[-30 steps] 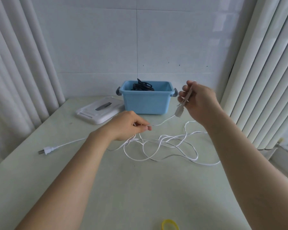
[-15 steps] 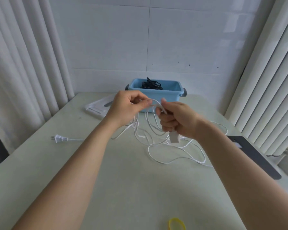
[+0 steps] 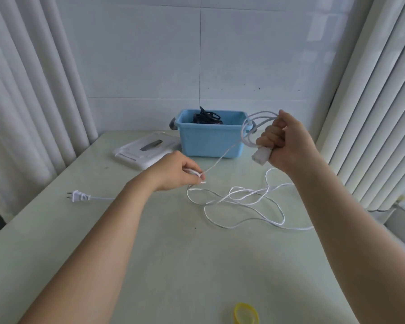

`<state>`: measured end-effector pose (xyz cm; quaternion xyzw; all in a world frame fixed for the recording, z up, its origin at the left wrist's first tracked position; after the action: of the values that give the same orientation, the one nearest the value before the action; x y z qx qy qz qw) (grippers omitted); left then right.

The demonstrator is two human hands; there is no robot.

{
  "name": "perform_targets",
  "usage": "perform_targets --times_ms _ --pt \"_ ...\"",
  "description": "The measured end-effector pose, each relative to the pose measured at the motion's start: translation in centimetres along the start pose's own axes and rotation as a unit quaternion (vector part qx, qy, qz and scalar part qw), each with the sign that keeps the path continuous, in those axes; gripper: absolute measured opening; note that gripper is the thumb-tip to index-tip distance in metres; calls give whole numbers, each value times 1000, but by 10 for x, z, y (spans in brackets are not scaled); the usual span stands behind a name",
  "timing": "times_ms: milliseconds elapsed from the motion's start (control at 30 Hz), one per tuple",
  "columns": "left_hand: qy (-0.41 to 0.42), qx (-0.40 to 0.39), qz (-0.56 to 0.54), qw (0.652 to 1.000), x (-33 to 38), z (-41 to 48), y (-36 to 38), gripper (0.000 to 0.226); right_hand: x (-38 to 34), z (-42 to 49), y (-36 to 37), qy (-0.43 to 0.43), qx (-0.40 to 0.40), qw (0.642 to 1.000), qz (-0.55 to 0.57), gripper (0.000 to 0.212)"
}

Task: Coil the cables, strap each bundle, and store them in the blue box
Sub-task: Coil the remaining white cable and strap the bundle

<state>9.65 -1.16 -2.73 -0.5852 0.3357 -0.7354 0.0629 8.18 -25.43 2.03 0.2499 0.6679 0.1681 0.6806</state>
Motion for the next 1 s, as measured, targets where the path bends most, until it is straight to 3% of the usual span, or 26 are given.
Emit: perform_targets --times_ms 133,233,367,500,633,767,867,1000 --pt "-29 -16 25 999 -11 1 4 14 -22 8 -25 -28 52 992 112 32" --pt "-32 -28 32 999 -13 1 6 10 -29 15 -42 -64 120 985 106 31" --pt "-1 -19 -8 1000 -6 1 7 7 -27 13 -45 -114 206 968 -89 21" --pt "44 -45 -107 992 6 -2 8 16 -21 7 -36 -162 200 920 -295 19" --pt "97 -69 -191 974 26 -10 6 23 -5 10 -24 -164 145 869 -445 16" --pt "141 -55 -278 949 37 -12 -3 21 20 6 -3 -124 14 844 -522 17" --pt "174 36 -338 924 39 -10 -17 26 39 -4 13 -84 -117 818 -557 18" --pt "181 174 -359 899 32 -8 -31 38 53 -18 28 -15 -232 827 -513 43"
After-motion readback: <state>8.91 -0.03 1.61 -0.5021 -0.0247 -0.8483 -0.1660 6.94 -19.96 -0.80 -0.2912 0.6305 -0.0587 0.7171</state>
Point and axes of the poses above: each hand's wrist, its own z-axis towards the middle knuckle, its own y-axis out of the palm, x = y × z, the point moved 5 cm from there along z, towards the middle knuckle, and after that the axes turned 15 degrees about -z, right-handed, at the moved point
